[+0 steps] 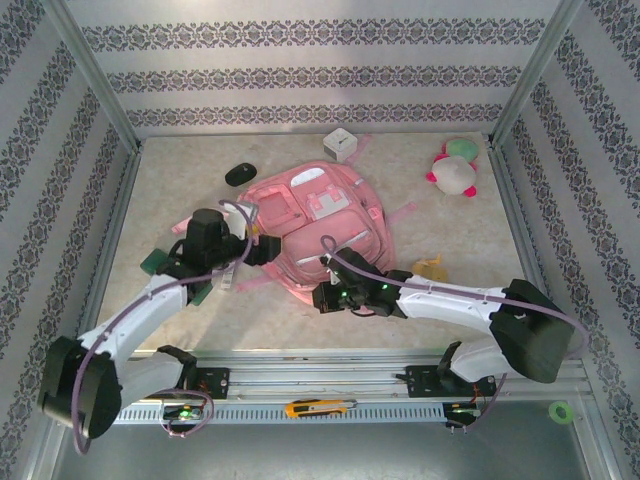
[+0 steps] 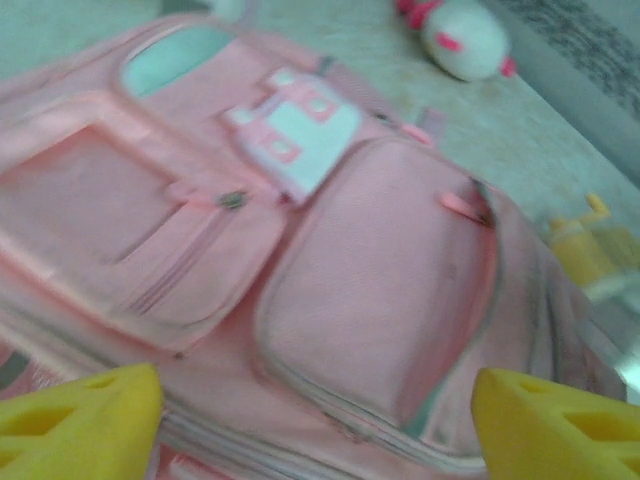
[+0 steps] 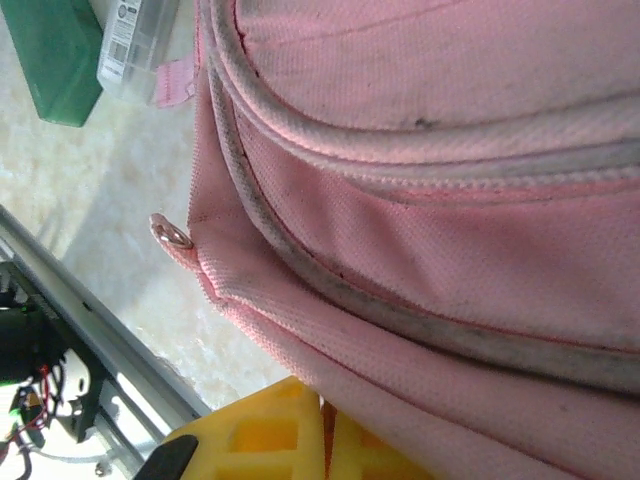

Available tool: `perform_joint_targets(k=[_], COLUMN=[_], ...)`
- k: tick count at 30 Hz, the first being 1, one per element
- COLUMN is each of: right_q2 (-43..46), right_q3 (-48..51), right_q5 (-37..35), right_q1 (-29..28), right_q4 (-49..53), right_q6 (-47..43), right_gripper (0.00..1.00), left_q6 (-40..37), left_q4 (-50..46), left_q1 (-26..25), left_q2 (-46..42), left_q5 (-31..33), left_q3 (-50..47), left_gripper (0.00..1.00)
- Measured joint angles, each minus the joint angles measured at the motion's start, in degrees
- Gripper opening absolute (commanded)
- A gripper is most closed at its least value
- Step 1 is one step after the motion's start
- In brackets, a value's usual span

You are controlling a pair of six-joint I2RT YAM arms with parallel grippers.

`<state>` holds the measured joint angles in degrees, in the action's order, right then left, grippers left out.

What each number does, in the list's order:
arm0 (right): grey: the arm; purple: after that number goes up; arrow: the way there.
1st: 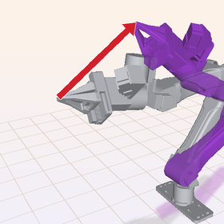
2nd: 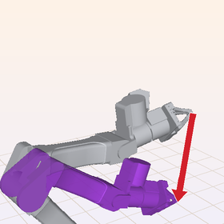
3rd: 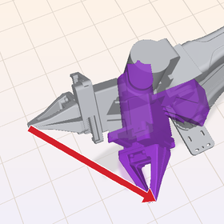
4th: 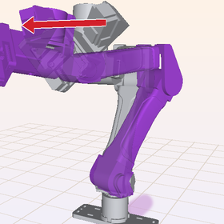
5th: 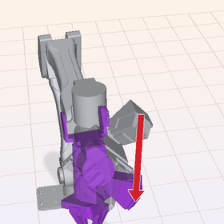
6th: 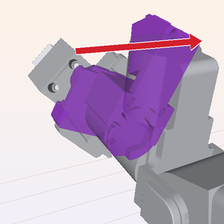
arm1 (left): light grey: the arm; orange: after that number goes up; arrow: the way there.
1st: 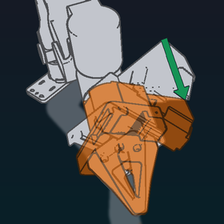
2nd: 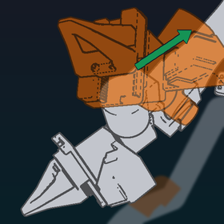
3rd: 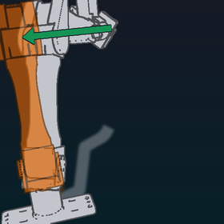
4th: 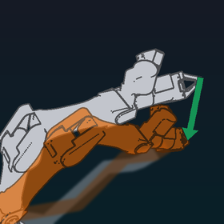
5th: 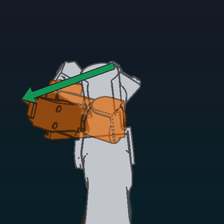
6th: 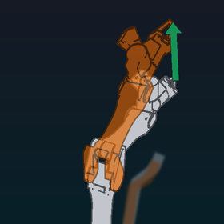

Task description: Pack the student bag

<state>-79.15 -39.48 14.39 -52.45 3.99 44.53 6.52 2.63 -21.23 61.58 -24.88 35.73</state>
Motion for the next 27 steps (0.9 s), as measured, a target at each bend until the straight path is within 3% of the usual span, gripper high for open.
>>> perform_joint_targets(k=[5,11,19,23,27], right_q2=[0.0,0.0,0.0,0.0,0.1], right_q3=[0.0,0.0,0.0,0.0,0.0], right_q5=[3.2,4.7,5.7,6.0,6.6], right_q1=[1.7,2.1,2.5,2.8,3.3], right_q4=[0.8,1.1,1.4,1.7,2.6], right_q6=[-2.1,-3.0,-3.7,-4.0,-4.3], right_gripper=[0.0,0.0,0.0,0.0,0.0], left_q6=[-16.5,-31.1,-40.7,-42.1,-42.7], left_q4=[-1.9,-3.5,0.1,3.8,5.8], left_q1=[-8.1,-12.3,-18.8,-19.5,-19.7], left_q2=[-0.3,1.7,9.8,13.5,13.8], left_q5=[-3.9,-7.9,-0.8,3.7,6.3], left_q3=[-2.0,-3.2,-5.6,-5.3,-5.2], left_gripper=[0.74,0.64,0.63,0.39,0.05])
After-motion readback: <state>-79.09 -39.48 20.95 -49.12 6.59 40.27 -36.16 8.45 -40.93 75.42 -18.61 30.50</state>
